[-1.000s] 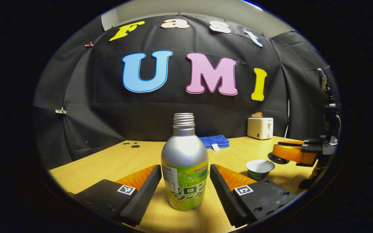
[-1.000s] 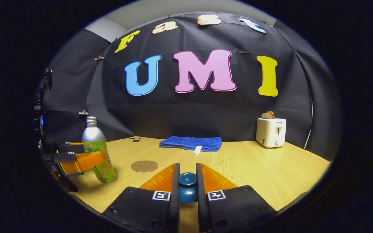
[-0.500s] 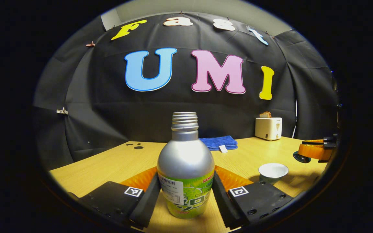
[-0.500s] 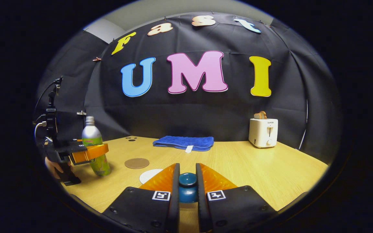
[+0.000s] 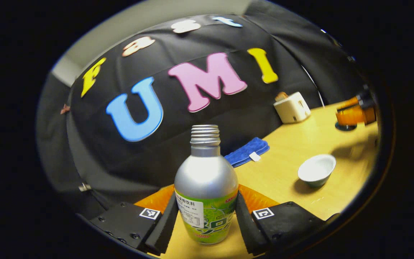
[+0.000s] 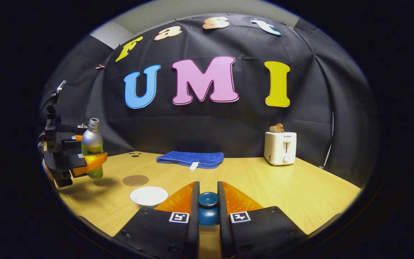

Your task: Open the teacup lid with one hand, grasp the water bottle and pour water into the teacup with the other hand; after pouring, place the water bottle on the coaster and then close the teacup lid.

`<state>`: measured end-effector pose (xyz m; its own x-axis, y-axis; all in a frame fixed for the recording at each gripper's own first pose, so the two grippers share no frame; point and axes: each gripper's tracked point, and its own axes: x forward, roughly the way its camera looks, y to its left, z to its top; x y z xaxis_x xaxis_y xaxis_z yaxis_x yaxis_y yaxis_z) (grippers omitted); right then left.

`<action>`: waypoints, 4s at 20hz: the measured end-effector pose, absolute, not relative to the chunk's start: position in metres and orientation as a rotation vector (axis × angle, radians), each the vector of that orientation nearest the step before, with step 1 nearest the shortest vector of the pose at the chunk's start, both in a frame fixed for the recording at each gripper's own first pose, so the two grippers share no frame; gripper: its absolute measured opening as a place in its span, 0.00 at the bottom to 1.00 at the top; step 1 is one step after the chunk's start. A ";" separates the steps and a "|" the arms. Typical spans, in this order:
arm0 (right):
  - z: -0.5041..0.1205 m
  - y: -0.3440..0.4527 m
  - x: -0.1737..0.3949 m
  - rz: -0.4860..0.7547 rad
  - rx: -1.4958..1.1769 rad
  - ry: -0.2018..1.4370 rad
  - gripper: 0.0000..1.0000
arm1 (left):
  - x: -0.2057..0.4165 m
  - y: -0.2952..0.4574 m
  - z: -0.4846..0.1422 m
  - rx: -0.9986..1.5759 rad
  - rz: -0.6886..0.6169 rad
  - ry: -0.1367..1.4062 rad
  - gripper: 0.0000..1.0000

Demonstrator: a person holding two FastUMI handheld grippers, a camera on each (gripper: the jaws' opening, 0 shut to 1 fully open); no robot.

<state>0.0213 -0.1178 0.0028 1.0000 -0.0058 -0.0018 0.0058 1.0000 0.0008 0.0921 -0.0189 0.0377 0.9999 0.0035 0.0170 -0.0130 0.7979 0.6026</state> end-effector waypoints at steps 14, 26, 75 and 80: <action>0.003 -0.128 0.017 0.021 0.002 0.003 0.27 | 0.123 -0.073 0.010 1.491 -0.205 0.021 0.79; 0.003 -0.126 0.016 0.033 0.001 0.004 0.27 | 0.125 -0.086 0.001 1.834 -0.335 0.053 0.78; 0.004 -0.131 0.016 -0.003 0.001 0.003 0.27 | 0.125 -0.104 0.034 2.342 -0.349 -0.017 0.79; 0.003 -0.131 0.017 -0.003 0.001 0.003 0.27 | 0.125 -0.111 0.035 2.342 -0.352 -0.036 0.79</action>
<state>0.0165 -0.1314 0.0035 1.0000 -0.0030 -0.0029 0.0030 1.0000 0.0009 0.1249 -0.1106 0.0351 0.9617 -0.1296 -0.2416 0.0781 -0.7153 0.6945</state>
